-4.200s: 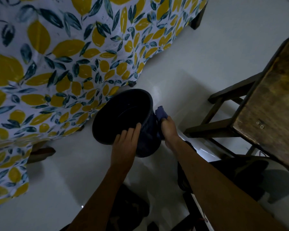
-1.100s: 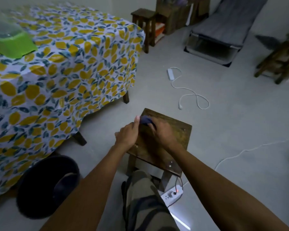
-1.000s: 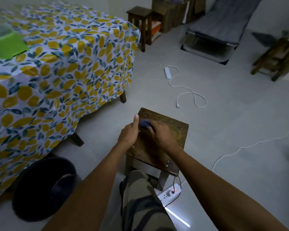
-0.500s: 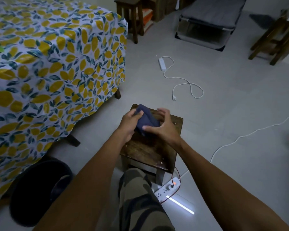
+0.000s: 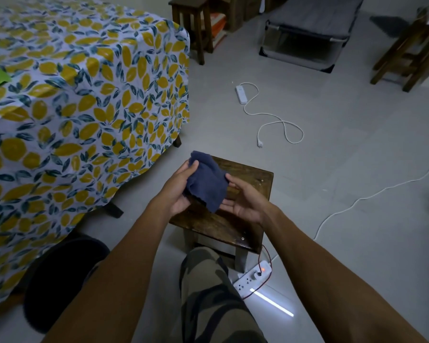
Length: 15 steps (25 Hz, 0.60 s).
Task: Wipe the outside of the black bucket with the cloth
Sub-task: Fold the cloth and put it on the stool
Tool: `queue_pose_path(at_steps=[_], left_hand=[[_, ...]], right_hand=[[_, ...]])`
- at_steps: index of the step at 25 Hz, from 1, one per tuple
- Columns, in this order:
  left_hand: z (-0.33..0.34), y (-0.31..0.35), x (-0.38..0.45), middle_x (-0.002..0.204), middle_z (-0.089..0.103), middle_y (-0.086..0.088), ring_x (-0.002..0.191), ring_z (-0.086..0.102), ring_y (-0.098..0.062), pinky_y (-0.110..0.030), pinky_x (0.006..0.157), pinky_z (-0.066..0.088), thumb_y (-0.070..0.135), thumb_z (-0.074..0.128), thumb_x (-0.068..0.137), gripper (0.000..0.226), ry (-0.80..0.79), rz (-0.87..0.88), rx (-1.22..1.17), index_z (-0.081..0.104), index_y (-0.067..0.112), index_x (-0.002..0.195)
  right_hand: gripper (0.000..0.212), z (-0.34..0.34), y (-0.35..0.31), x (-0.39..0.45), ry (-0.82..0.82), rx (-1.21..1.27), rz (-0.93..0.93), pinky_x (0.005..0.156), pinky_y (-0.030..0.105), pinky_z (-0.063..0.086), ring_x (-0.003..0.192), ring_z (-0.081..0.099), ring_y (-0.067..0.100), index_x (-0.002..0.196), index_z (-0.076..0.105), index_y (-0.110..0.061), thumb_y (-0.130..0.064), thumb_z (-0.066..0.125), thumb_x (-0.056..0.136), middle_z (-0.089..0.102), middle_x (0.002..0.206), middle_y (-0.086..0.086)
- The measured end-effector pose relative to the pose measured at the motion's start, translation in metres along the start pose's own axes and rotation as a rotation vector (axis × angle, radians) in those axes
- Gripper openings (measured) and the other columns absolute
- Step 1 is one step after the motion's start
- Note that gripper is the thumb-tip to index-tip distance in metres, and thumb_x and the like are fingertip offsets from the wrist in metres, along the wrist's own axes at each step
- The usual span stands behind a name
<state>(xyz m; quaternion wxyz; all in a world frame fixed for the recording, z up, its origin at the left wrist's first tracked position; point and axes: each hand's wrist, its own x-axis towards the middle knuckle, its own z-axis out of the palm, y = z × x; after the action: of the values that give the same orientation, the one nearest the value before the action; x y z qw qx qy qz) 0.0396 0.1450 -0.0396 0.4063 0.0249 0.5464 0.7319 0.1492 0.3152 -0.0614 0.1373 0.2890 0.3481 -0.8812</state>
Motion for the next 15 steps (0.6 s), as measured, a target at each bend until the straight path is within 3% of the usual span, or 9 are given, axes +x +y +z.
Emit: queue_pose_path(at_steps=[2,4,5,7,9,12,15], left_hand=[[-0.006,-0.005,-0.003,0.132,0.064,-0.012,0.119,0.063,-0.029,-0.042,0.09,0.058,0.034,0.05,0.102,0.043,0.026,-0.021,0.015,0.045,0.028,0.145],[-0.012,-0.009,-0.008,0.126,0.068,-0.012,0.104,0.069,-0.031,-0.038,0.06,0.06,0.033,0.056,0.099,0.04,0.079,-0.039,0.076,0.052,0.025,0.138],[-0.016,-0.012,-0.01,0.124,0.069,-0.012,0.102,0.07,-0.031,-0.038,0.056,0.059,0.027,0.062,0.096,0.04,0.095,-0.047,0.087,0.055,0.021,0.135],[-0.026,-0.022,-0.011,0.126,0.068,-0.011,0.109,0.068,-0.031,-0.041,0.072,0.062,0.008,0.072,0.086,0.049,0.099,-0.072,0.056,0.057,0.017,0.132],[-0.033,-0.033,-0.008,0.13,0.066,-0.009,0.113,0.066,-0.03,-0.043,0.087,0.059,-0.004,0.075,0.078,0.063,0.114,-0.096,0.056,0.057,0.018,0.134],[-0.036,-0.044,-0.001,0.134,0.063,0.0,0.114,0.065,-0.025,-0.044,0.09,0.058,-0.01,0.073,0.076,0.077,0.188,-0.09,0.15,0.051,0.026,0.141],[-0.039,-0.052,0.009,0.149,0.048,0.003,0.13,0.052,-0.022,-0.04,0.098,0.054,-0.014,0.07,0.076,0.089,0.247,-0.024,0.301,0.041,0.028,0.148]], right_hand=[[0.053,0.0,0.008,0.001,-0.013,0.009,0.015,0.1,0.046,0.051,0.117,0.063,0.033,0.136,0.051,-0.009,-0.018,0.071,0.088,0.061,0.132,0.019],[0.055,0.0,0.016,0.005,0.045,-0.056,-0.04,0.087,0.043,0.058,0.113,0.066,0.03,0.135,0.05,-0.01,-0.011,0.073,0.085,0.062,0.131,0.017],[0.054,0.001,0.019,0.008,0.106,-0.132,-0.09,0.079,0.041,0.06,0.108,0.068,0.028,0.133,0.05,-0.013,-0.009,0.074,0.084,0.064,0.127,0.014],[0.053,0.002,0.023,0.014,0.252,-0.319,-0.21,0.066,0.037,0.058,0.093,0.07,0.023,0.13,0.048,-0.018,-0.007,0.073,0.085,0.068,0.114,0.009],[0.053,-0.001,0.027,0.021,0.357,-0.462,-0.316,0.065,0.036,0.058,0.09,0.07,0.021,0.132,0.047,-0.019,-0.008,0.072,0.086,0.069,0.107,0.009],[0.056,-0.01,0.032,0.031,0.434,-0.774,-0.428,0.081,0.038,0.059,0.1,0.065,0.019,0.133,0.047,-0.028,-0.014,0.074,0.085,0.064,0.113,0.002],[0.052,-0.016,0.04,0.037,0.46,-0.971,-0.506,0.095,0.039,0.054,0.114,0.057,0.017,0.128,0.049,-0.035,-0.018,0.074,0.085,0.057,0.129,-0.003]])
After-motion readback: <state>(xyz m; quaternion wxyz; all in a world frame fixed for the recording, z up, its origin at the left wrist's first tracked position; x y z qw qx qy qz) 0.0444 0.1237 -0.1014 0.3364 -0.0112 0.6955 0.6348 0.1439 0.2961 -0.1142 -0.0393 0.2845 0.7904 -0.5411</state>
